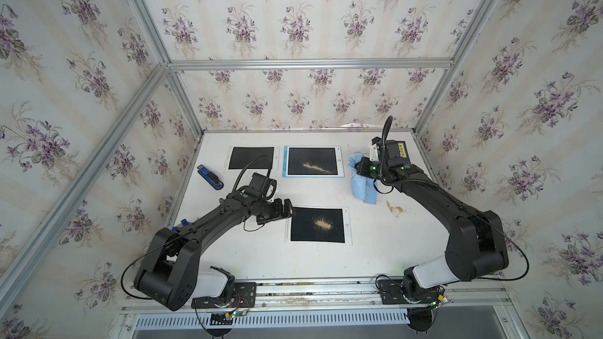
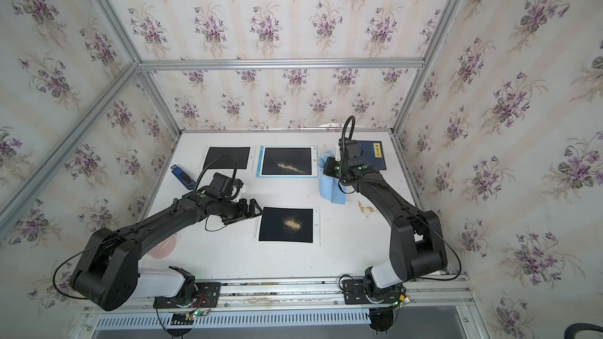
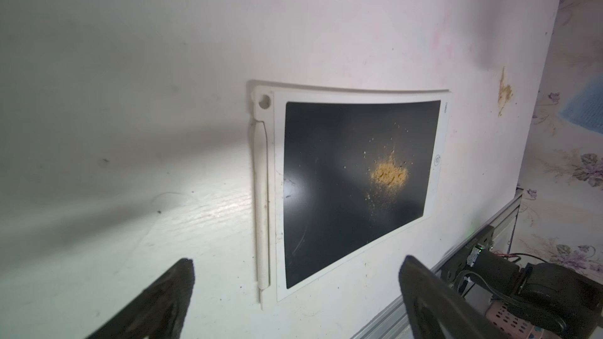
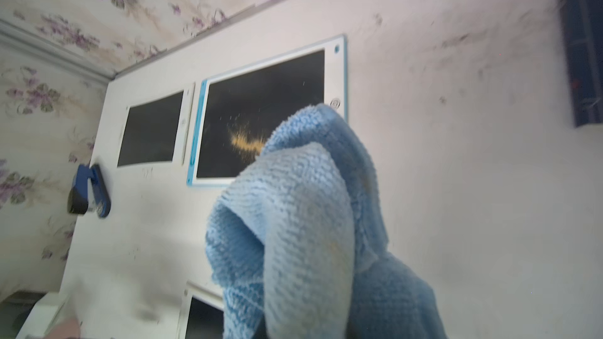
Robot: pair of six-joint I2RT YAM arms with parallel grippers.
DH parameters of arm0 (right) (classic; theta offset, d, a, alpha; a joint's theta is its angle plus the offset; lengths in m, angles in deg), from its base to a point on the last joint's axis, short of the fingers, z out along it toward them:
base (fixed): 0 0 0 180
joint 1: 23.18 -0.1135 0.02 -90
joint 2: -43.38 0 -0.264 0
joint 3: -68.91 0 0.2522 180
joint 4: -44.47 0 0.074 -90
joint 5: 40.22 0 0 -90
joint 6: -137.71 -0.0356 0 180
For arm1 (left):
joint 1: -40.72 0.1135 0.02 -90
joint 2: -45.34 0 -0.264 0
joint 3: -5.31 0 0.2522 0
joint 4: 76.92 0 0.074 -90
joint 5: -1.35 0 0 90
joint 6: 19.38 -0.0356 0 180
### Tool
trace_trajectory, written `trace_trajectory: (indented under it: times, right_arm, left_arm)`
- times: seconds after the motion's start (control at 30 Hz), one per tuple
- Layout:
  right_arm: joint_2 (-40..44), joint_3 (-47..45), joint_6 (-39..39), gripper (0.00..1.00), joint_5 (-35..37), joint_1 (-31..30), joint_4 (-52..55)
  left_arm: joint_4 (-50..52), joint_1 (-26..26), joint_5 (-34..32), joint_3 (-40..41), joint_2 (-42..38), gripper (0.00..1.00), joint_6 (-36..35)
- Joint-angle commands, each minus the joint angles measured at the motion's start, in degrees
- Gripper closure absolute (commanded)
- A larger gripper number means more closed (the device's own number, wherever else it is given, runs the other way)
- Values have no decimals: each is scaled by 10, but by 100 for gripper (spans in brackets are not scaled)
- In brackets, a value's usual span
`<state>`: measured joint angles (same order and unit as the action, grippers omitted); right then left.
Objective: Wipe the drawing tablet
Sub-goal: Pick up the cleaning item at the center of the board, then move the drawing tablet to the center of the board.
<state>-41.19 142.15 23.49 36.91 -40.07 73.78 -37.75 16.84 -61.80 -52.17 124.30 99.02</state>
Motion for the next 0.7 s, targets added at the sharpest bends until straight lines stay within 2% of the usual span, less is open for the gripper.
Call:
trace_trajectory:
  times: [0.0, 0.17, 0.3, 0.43, 0.67]
  right_arm:
    - [31, -40, -9, 100, -63, -9, 29]
    - [57, -118, -9, 100, -120, -10, 15]
    - [27, -151, -9, 100, -182, -9, 20]
    - [5, -214, -36, 100, -251, -9, -39]
    - [-61, -280, -70, 100, -253, 3, -134]
  left_arm:
    - [-19, -32, -14, 9, 3, 1, 47]
    - [-40, -80, -41, 10, 16, 2, 86]
    - [-47, -115, -46, -3, 59, 2, 110]
    - [-53, -149, -60, -15, 81, 2, 131]
    - [-53, -160, -61, -36, 106, 2, 138]
